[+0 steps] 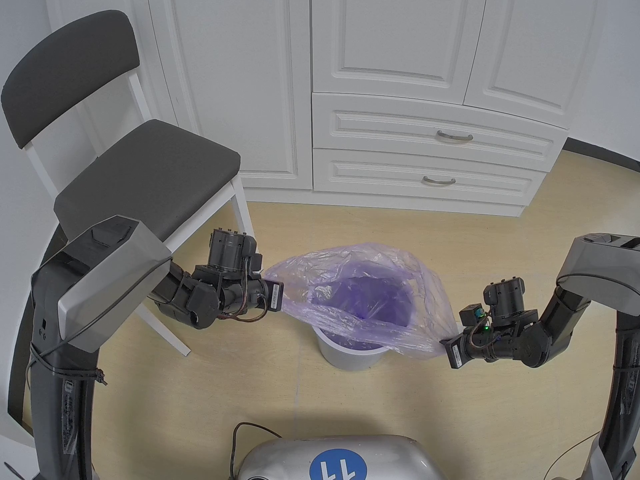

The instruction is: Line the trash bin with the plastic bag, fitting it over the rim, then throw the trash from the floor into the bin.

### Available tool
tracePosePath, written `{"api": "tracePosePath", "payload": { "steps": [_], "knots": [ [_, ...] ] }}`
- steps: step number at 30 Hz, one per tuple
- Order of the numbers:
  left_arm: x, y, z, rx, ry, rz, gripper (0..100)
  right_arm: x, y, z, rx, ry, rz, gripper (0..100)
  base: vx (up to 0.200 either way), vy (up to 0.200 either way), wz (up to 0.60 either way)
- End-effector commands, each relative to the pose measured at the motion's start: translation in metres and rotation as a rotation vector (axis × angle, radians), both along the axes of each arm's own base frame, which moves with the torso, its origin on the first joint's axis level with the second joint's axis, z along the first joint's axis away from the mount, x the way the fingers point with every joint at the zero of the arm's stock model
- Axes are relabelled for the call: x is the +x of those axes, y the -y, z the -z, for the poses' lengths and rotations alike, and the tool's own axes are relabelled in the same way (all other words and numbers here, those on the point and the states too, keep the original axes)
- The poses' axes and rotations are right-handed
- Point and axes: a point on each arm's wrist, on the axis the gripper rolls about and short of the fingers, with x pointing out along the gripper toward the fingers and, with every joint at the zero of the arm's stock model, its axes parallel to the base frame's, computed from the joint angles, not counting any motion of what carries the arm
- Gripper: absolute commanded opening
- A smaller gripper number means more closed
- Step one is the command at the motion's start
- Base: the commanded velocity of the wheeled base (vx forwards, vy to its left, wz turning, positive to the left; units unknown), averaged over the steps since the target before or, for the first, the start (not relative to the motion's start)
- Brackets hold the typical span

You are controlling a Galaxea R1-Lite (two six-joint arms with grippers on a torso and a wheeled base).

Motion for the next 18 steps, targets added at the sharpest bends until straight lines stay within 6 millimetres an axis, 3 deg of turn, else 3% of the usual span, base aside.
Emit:
{"api": "tracePosePath", "payload": {
  "steps": [1, 18],
  "knots": [
    [-0.006, 0.002, 0.013, 0.042, -0.043, 0.027, 0, -0.006, -0.006, 0.004, -0.011, -0.031, -0.027, 0, 0.000, 0.000, 0.00],
    [-0.023, 0.021, 0.058, 0.167, -0.107, 0.137, 0, -0.023, -0.011, 0.024, -0.109, -0.099, -0.143, 0, 0.000, 0.000, 0.00]
  ]
}}
